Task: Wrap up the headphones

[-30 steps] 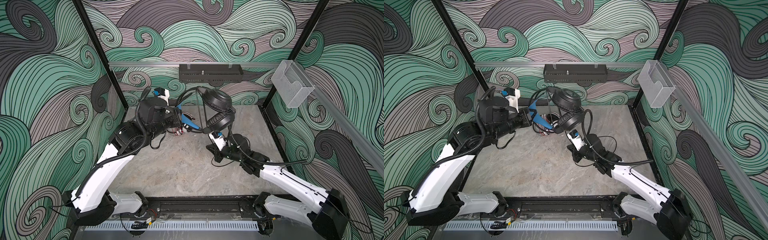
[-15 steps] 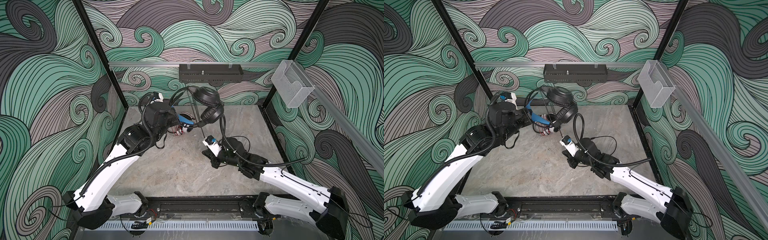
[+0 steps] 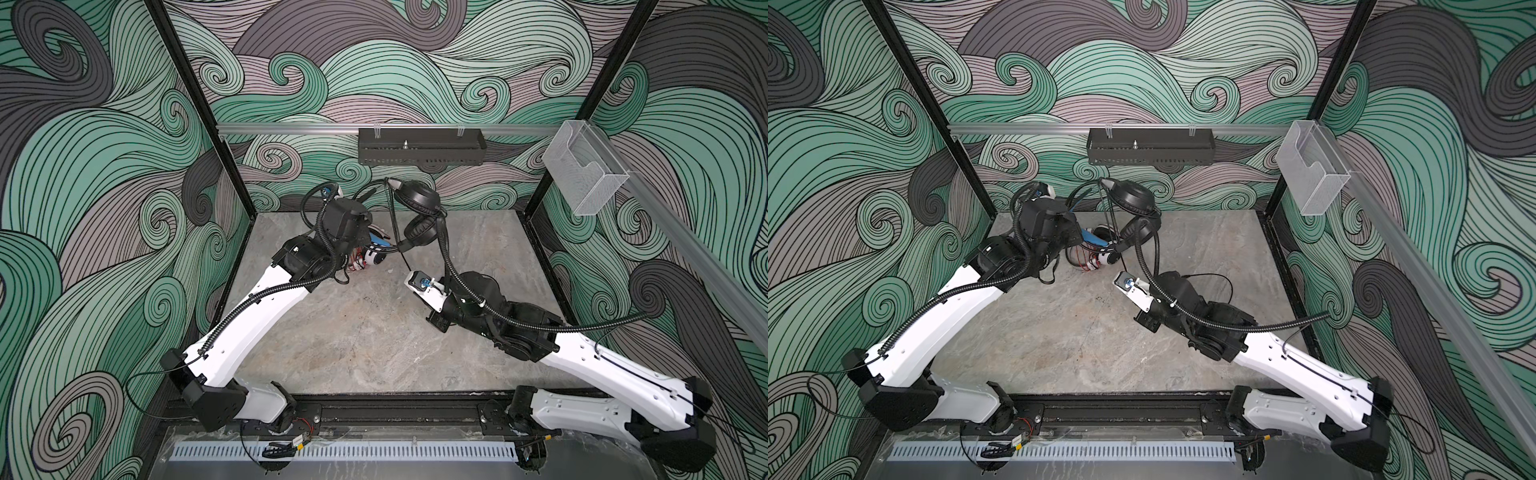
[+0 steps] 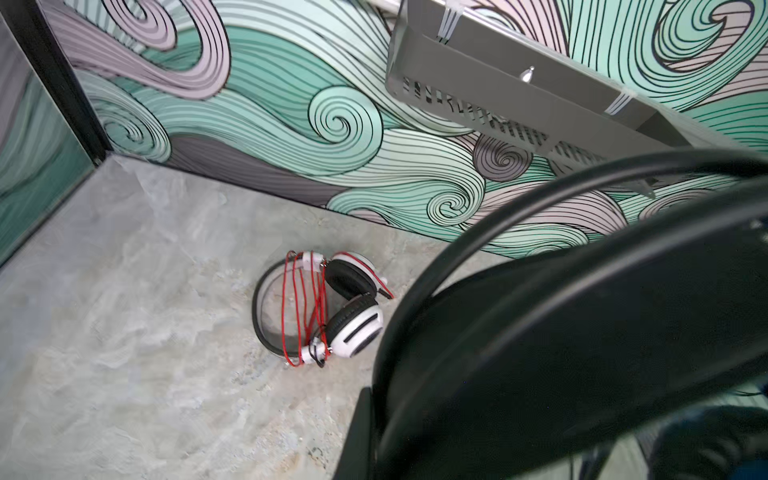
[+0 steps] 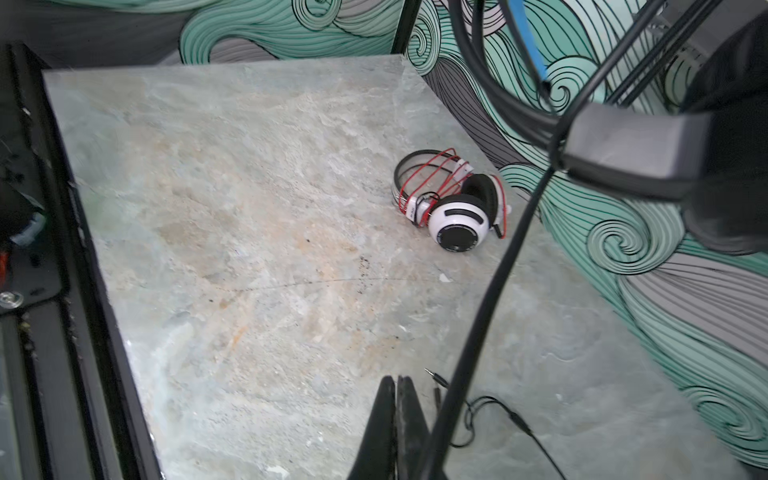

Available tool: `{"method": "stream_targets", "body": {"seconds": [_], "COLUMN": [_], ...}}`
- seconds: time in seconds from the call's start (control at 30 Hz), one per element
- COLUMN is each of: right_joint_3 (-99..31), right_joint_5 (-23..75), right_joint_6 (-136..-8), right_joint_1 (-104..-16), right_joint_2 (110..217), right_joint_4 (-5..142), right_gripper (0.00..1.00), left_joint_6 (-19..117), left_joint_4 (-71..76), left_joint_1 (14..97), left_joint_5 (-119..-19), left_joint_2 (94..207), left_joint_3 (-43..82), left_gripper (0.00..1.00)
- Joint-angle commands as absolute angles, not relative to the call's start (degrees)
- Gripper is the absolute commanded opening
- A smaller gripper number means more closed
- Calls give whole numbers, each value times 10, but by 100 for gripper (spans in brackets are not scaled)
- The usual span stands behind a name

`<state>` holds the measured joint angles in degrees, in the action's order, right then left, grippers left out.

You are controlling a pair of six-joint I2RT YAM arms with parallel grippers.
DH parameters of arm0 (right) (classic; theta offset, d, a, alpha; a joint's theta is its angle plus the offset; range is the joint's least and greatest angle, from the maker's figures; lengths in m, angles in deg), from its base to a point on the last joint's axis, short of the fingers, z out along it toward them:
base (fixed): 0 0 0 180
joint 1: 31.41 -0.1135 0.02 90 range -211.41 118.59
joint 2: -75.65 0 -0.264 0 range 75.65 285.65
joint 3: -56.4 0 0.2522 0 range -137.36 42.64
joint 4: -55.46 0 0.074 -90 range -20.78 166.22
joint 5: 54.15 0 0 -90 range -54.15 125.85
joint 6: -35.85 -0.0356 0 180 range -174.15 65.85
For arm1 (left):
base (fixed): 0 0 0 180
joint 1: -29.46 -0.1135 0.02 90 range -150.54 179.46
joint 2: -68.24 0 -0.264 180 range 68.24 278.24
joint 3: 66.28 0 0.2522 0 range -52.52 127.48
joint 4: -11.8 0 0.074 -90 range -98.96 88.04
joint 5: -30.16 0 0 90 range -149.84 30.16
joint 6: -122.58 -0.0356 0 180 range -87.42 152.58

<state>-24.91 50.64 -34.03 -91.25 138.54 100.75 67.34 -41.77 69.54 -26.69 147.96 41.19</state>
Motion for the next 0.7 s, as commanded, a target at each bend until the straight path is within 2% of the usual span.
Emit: {"method": "stream_targets", "body": {"seconds": [0.0,0.17,0.37,0.67], "right_joint_3": [-309,-366,-381,-342], "right_joint_5": [612,723,768,818], "right_joint_6": [-226,-74,50,124], "right_joint_1": [-940,-969,-1003,-1011], "right_joint_2": [1414,1448,1432,1428], "right_joint_4": [1093,1113,1046,987], "right_gripper": [0,0,0,6], "left_joint_6": [587,487,462,472], "left_joint_4": [-383,-433,-543,-621], "left_joint_1": [723,787,812,818], "left_joint_5": [-156,-100,-177,-278], "left_joint_2": [1469,1462,1474,1455], "left_joint_3": [422,445,486,475], "left_gripper": [0,0,0,0]}}
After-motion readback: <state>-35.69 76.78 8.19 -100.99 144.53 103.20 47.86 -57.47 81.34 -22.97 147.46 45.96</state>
